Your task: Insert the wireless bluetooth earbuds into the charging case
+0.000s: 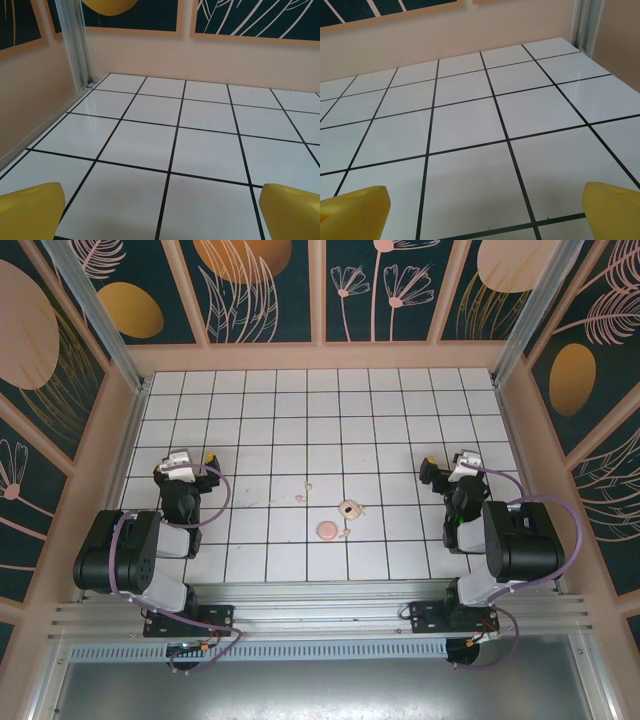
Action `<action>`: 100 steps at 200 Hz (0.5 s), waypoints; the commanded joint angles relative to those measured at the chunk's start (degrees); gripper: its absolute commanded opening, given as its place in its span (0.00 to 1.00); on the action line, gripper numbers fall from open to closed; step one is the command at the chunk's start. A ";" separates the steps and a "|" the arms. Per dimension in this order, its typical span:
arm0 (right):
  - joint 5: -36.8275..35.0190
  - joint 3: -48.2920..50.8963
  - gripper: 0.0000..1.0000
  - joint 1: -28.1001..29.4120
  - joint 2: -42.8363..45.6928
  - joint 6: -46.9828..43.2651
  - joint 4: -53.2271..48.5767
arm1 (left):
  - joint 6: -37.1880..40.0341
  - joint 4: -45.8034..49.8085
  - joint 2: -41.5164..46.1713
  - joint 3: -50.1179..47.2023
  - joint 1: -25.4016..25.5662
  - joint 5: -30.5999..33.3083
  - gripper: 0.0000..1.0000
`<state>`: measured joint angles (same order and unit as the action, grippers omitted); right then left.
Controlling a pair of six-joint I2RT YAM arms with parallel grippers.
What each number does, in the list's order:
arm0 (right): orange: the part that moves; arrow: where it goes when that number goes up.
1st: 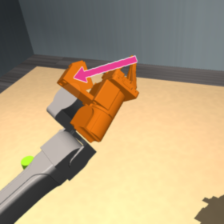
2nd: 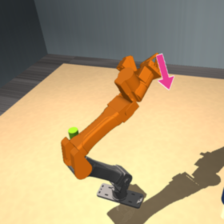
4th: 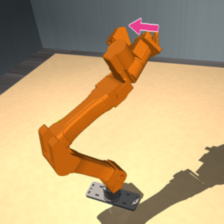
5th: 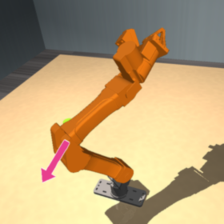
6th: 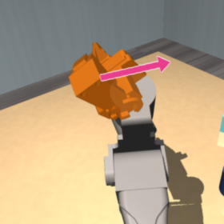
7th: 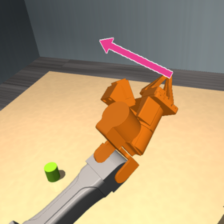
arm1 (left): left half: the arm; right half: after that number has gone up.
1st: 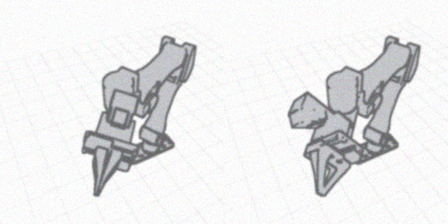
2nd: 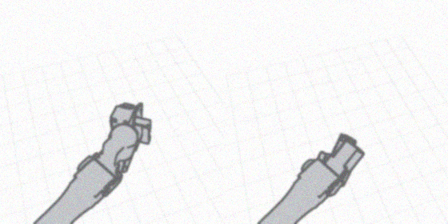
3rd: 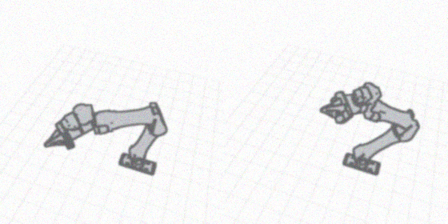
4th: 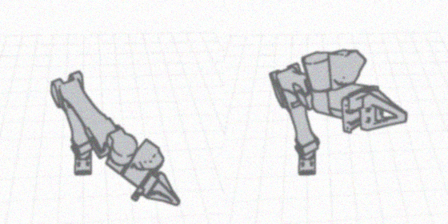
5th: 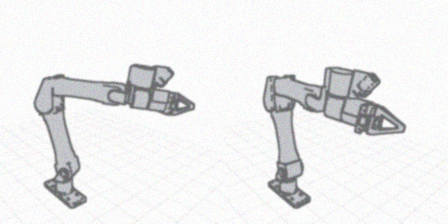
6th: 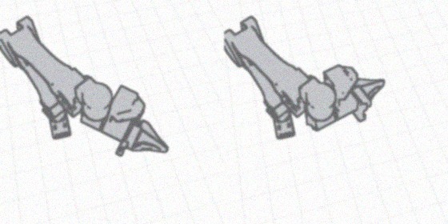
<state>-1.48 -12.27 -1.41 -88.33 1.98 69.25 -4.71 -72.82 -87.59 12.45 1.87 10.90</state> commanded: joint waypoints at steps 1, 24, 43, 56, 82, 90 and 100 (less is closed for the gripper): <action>-0.39 -0.91 0.99 -0.10 0.11 -0.57 2.53 | 0.66 -0.44 0.48 0.91 -0.30 -0.65 0.99; -0.45 -0.87 0.99 -0.08 0.11 -0.58 2.64 | 0.66 -0.48 0.43 0.93 -0.29 -0.62 0.99; -0.45 -0.86 0.99 -0.03 0.37 -0.67 2.58 | 0.67 -0.48 0.47 0.83 -0.29 -0.63 0.99; -0.39 -1.82 0.99 0.16 1.56 -0.90 0.15 | 0.66 -0.53 0.57 0.82 -0.29 -0.61 0.99; -1.06 -5.21 0.99 0.36 6.53 -0.65 -10.41 | 0.67 -0.79 0.65 0.64 -0.29 -0.52 0.99; -1.25 -6.18 0.99 0.43 8.13 -0.40 -13.87 | 0.66 -0.99 0.65 0.56 -0.31 -0.44 0.99; -1.09 -6.58 0.99 0.36 10.11 -0.24 -16.14 | 0.57 -0.77 0.95 0.64 -0.31 0.16 0.99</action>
<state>-1.52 -15.81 -1.39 -83.42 1.83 60.75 -4.71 -72.84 -87.59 12.45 1.87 10.92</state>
